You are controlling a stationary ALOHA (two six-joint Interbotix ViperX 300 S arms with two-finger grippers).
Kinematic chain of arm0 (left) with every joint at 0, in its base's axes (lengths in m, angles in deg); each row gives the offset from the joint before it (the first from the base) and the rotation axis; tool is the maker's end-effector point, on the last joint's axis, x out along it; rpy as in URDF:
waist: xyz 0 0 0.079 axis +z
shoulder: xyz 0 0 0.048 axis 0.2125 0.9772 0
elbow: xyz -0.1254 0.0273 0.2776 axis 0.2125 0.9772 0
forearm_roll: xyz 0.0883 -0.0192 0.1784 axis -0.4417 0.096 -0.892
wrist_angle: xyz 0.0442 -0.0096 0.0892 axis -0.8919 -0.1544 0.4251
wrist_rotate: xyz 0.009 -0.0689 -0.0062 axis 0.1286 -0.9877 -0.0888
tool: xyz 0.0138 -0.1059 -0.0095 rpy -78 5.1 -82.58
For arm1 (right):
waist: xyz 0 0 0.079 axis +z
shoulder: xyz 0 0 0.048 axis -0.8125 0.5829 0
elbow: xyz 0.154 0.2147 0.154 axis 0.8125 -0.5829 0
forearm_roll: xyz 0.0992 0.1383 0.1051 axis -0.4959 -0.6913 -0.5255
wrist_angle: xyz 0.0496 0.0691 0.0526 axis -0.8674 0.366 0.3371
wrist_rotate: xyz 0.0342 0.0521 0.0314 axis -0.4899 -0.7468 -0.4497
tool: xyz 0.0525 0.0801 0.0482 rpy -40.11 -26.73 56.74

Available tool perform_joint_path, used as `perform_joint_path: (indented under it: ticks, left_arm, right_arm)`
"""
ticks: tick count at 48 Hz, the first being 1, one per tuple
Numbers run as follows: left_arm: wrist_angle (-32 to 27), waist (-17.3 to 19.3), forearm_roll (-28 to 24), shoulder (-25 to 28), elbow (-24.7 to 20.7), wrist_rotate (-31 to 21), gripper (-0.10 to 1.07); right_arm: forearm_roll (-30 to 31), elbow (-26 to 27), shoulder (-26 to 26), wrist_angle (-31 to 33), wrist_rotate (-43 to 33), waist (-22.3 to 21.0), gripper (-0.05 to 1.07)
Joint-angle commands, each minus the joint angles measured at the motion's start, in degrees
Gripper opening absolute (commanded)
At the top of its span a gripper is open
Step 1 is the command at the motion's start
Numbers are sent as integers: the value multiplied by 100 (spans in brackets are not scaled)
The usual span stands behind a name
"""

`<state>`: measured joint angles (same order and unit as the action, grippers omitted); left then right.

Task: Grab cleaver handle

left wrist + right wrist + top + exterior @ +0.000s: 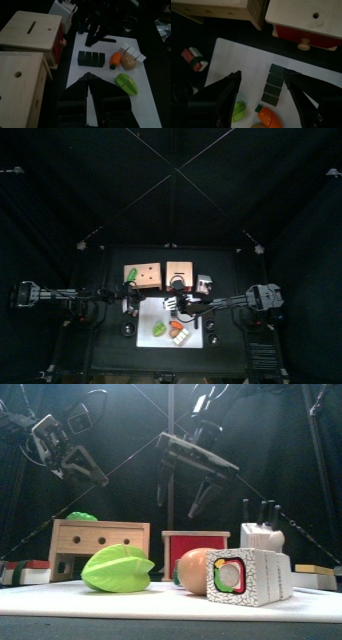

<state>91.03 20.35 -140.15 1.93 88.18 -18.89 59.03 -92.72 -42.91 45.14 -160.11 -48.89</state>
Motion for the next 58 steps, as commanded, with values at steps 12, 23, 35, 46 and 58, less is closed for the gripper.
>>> perform_joint_path:
  ticks: [12, 23, 35, 46, 58]
  left_arm:
    - [18, -9, 0, 0, -79, 0, 48]
    - [18, -9, 0, 0, -35, 0, 48]
    - [18, -9, 0, 0, -18, -9, 48]
    - [18, 0, 44, -9, -18, 0, 48]
    - [18, -9, 44, -9, -18, 0, 48]
  right_arm:
    - [18, -237, -967, 580, 396, -35, 97]
    - [9, -325, -1222, 1415, 431, -281, 97]
    - [26, -431, -1318, 2118, 413, -378, 97]
    - [44, -554, -1529, 2224, 343, -396, 97]
    - [114, -896, -1723, 2250, 35, -431, 97]
